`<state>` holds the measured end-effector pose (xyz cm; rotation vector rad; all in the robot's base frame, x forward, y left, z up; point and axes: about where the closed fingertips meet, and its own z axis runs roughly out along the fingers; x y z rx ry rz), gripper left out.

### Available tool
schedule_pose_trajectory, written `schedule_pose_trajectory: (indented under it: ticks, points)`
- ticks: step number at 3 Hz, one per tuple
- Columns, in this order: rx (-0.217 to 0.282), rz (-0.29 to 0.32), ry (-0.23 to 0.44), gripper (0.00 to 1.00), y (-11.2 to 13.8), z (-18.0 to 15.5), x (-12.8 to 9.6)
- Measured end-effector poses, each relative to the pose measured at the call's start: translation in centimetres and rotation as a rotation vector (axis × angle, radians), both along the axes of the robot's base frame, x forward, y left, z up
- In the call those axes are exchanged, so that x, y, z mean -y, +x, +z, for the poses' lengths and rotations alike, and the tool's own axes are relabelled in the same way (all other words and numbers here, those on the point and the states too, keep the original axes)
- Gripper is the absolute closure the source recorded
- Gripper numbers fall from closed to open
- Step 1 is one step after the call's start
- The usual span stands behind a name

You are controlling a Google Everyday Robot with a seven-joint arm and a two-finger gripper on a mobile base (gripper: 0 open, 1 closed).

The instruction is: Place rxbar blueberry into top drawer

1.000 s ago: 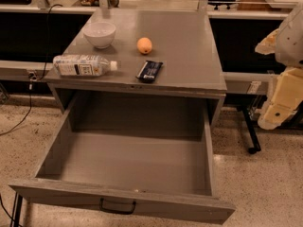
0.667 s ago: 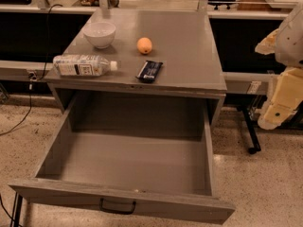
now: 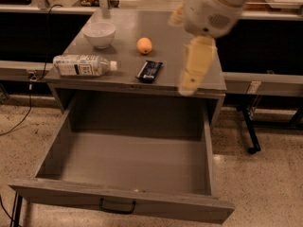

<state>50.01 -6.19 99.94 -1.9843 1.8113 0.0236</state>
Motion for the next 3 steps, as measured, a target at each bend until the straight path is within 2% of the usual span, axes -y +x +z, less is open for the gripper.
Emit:
schedule_pose_trajectory:
  ticks: [1, 2, 3]
  points:
    - [-0.024, 0.098, 0.104, 0.00, 4.4, 0.0, -7.4]
    - [-0.102, 0.054, 0.193, 0.00, 9.9, -3.3, -10.1]
    - [-0.126, 0.047, 0.201, 0.00, 11.0, -4.8, -10.4]
